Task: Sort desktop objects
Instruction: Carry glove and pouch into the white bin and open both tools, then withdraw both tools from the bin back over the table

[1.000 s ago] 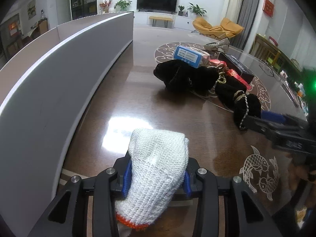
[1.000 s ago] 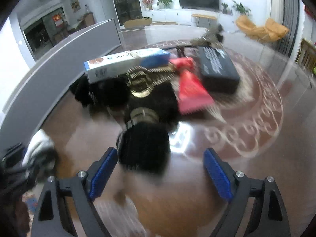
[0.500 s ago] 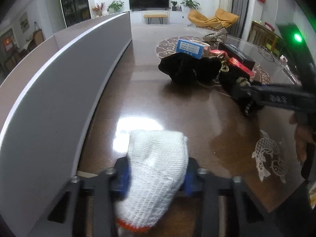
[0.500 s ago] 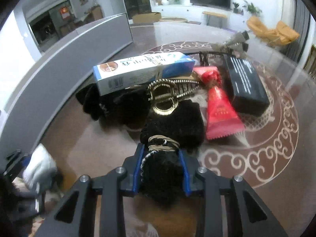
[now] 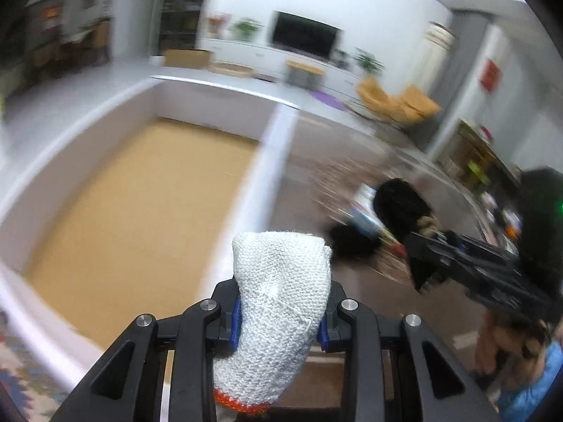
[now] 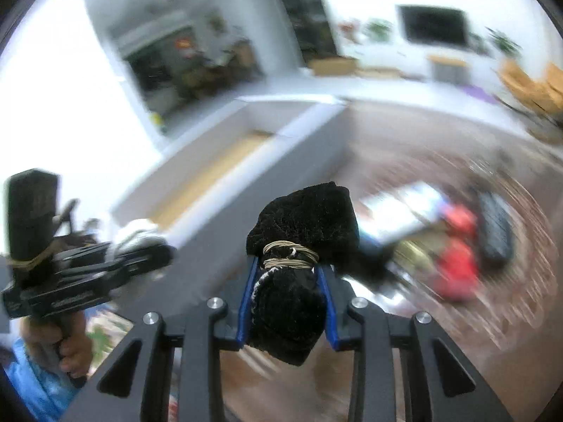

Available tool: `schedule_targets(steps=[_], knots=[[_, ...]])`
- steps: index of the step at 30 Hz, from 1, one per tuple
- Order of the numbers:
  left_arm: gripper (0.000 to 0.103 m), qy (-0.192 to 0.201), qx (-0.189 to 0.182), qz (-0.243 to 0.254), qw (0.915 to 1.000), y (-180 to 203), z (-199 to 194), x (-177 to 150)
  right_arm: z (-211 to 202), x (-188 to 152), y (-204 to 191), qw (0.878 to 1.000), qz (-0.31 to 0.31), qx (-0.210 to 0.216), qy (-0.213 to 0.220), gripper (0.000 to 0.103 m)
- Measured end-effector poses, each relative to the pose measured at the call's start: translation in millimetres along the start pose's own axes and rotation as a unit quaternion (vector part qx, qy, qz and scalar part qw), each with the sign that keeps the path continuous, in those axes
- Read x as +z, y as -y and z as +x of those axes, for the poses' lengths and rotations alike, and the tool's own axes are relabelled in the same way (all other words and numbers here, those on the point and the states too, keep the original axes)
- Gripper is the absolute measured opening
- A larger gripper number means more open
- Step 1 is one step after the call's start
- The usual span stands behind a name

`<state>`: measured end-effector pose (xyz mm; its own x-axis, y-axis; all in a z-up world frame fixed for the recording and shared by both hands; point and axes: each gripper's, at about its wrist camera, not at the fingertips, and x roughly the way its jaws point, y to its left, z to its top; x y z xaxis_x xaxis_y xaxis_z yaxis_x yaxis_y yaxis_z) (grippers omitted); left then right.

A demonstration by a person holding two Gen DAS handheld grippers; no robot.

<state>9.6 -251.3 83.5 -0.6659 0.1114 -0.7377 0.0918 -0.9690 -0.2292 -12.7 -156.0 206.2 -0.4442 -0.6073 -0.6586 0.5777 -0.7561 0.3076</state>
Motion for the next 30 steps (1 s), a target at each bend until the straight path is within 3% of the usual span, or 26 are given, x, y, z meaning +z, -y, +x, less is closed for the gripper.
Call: schedule_targets(steps=[5, 8, 11, 14, 15, 17, 19, 23, 25, 30], knots=[[0.031, -0.037, 0.11, -0.056, 0.9916, -102, 16, 29, 68, 51, -103, 0.995, -0.066, 0.067, -0.013, 0.033], [0.032, -0.069, 0.157, -0.064, 0.9831, -139, 38, 34, 116, 59, -140, 0.993, -0.093, 0.062, -0.05, 0.033], [0.043, -0.107, 0.189, -0.044, 0.9752, -148, 58, 32, 162, 55, -158, 0.988, -0.121, 0.03, -0.095, 0.038], [0.06, -0.141, 0.233, -0.016, 0.9621, -148, 72, 24, 189, 44, -164, 0.979, -0.142, 0.005, -0.147, 0.056], [0.061, -0.147, 0.237, -0.01, 0.9604, -147, 73, 23, 192, 39, -165, 0.976, -0.153, -0.001, -0.153, 0.059], [0.074, -0.144, 0.251, -0.003, 0.9573, -142, 69, 19, 193, 32, -164, 0.971, -0.183, -0.014, -0.153, 0.06], [0.083, -0.161, 0.275, 0.02, 0.9477, -140, 76, 20, 192, 30, -165, 0.966, -0.208, -0.016, -0.151, 0.06], [0.083, -0.2, 0.307, 0.061, 0.9282, -134, 88, 8, 189, 27, -161, 0.961, -0.227, -0.017, -0.155, 0.06], [0.083, -0.188, 0.318, 0.074, 0.9261, -129, 86, 7, 187, 24, -163, 0.959, -0.237, -0.018, -0.154, 0.06], [0.083, -0.176, 0.288, 0.067, 0.9389, -108, 75, -7, 170, 17, -153, 0.96, -0.235, -0.01, -0.148, 0.06]])
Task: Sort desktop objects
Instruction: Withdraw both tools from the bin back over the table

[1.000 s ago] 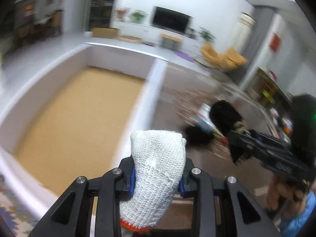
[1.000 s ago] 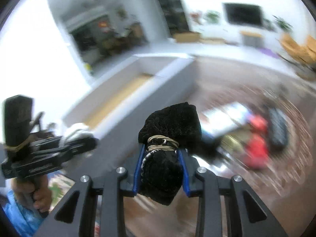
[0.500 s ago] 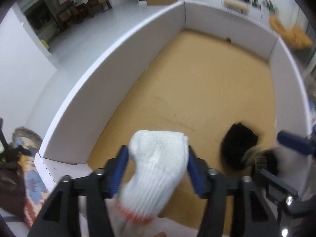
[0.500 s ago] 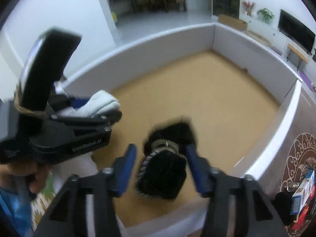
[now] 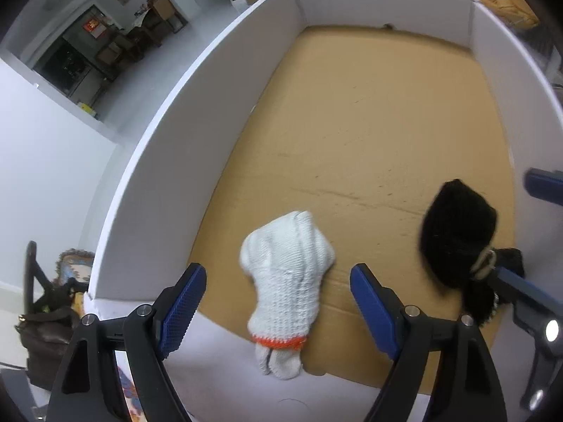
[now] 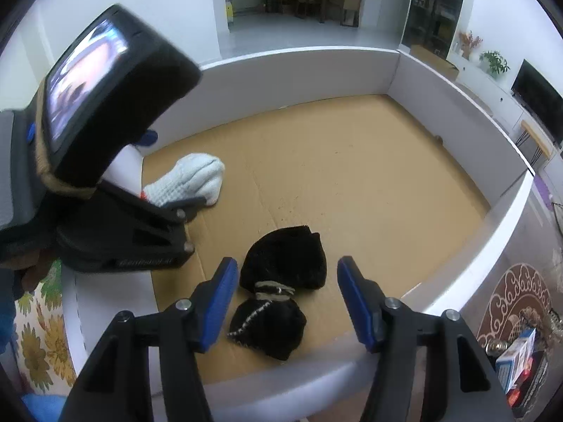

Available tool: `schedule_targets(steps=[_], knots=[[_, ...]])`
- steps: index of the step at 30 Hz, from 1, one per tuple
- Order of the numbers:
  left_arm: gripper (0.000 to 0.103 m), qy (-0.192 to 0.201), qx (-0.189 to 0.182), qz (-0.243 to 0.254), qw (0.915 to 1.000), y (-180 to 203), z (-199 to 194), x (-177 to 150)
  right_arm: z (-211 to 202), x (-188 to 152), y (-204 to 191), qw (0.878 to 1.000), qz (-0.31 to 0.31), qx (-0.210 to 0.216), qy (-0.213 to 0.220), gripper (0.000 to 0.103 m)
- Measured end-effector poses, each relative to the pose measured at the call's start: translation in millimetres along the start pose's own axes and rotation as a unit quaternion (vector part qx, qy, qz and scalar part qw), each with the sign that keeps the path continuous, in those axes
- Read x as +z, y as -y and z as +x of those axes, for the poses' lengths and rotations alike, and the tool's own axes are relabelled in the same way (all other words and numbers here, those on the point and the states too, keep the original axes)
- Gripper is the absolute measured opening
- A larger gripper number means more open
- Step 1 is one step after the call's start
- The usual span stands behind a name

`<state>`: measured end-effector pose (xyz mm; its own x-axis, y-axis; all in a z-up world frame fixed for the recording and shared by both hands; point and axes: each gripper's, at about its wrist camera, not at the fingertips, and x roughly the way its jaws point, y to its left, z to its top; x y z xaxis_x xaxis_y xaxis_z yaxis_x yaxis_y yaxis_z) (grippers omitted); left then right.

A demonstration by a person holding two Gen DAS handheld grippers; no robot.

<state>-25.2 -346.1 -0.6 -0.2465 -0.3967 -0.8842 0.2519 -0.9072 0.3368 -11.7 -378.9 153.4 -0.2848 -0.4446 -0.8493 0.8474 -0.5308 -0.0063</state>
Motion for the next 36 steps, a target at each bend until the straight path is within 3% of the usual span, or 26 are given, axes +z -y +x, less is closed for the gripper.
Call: schedule_targets(steps=[5, 8, 10, 14, 20, 23, 27, 31, 36], knots=[[0.083, 0.035, -0.017, -0.027, 0.9989, 3, -19, -10, -13, -7, 24, 0.999, 0.031, -0.011, 0.039, 0.063], [0.083, 0.08, -0.067, -0.093, 0.9902, -11, -38, -21, -46, -13, 37, 0.992, 0.076, -0.018, 0.095, 0.086], [0.084, 0.108, -0.073, -0.125, 0.9836, -17, -55, -30, -84, -33, 44, 0.986, 0.095, -0.028, 0.132, 0.102], [0.084, 0.15, -0.092, -0.144, 0.9738, -3, -90, -45, -129, -87, 75, 0.976, 0.138, -0.066, 0.155, 0.103], [0.086, 0.226, -0.158, -0.076, 0.9582, 66, -169, -62, -151, -217, 152, 0.951, 0.247, -0.163, 0.094, 0.103], [0.101, 0.253, -0.207, -0.021, 0.9449, 117, -208, -65, -153, -281, 194, 0.929, 0.285, -0.232, 0.041, 0.103], [0.101, 0.26, -0.241, 0.056, 0.9333, 192, -243, -74, -165, -337, 226, 0.903, 0.34, -0.26, 0.012, 0.103], [0.101, 0.24, -0.242, 0.102, 0.9344, 265, -232, -74, -168, -367, 244, 0.891, 0.37, -0.263, 0.01, 0.103], [0.101, 0.202, -0.221, 0.128, 0.9456, 334, -179, -57, -173, -374, 245, 0.89, 0.379, -0.253, 0.024, 0.103]])
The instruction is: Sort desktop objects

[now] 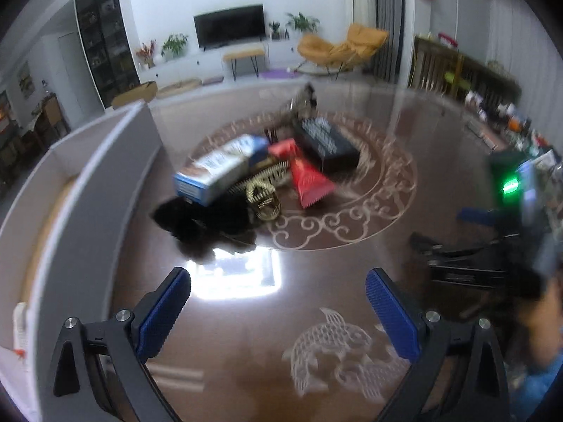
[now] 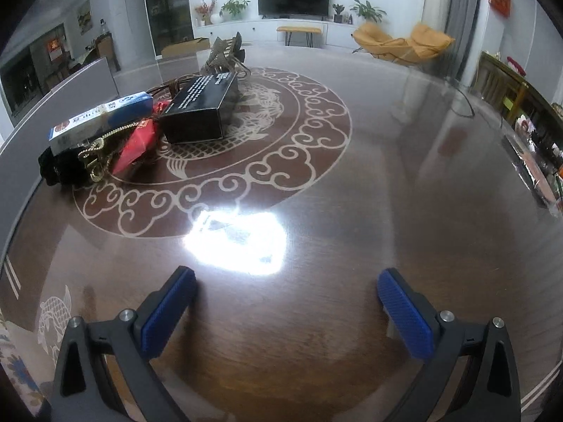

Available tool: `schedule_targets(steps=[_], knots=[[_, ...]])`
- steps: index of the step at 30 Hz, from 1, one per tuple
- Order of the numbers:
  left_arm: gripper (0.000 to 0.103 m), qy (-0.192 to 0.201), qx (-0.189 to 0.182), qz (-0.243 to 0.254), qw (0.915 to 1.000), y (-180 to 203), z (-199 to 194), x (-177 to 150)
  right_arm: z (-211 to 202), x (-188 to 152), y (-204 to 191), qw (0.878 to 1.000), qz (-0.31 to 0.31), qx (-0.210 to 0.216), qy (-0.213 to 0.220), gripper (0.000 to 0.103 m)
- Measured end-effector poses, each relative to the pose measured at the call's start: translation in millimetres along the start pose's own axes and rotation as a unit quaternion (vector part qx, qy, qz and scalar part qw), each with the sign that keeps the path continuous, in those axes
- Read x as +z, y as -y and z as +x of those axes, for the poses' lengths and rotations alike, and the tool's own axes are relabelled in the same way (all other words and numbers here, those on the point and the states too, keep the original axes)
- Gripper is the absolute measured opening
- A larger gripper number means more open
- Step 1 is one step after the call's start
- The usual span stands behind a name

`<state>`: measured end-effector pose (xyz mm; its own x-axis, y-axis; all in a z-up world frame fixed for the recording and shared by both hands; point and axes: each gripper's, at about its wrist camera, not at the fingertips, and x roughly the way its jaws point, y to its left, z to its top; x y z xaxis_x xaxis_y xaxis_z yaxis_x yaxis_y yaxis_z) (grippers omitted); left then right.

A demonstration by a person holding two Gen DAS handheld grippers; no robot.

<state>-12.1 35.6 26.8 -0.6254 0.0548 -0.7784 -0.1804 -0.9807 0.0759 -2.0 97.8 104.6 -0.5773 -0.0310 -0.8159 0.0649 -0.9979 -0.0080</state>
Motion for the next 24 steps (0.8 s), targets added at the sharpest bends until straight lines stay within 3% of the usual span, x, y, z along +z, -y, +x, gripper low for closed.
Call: schedule_targets(steps=[4, 10, 24], knots=[[0.101, -0.03, 0.004, -0.006, 0.9995, 5, 42, -2, 6, 2, -3, 1.0, 0.001, -0.001, 0.0, 0.103], [0.102, -0.044, -0.003, -0.018, 0.9989, -1, 76, 0, 13, -4, -4, 1.0, 0.001, -0.002, 0.001, 0.103], [0.103, -0.027, -0.02, -0.035, 0.9988, -6, 82, -4, 13, -3, -3, 1.0, 0.001, -0.002, 0.002, 0.103]])
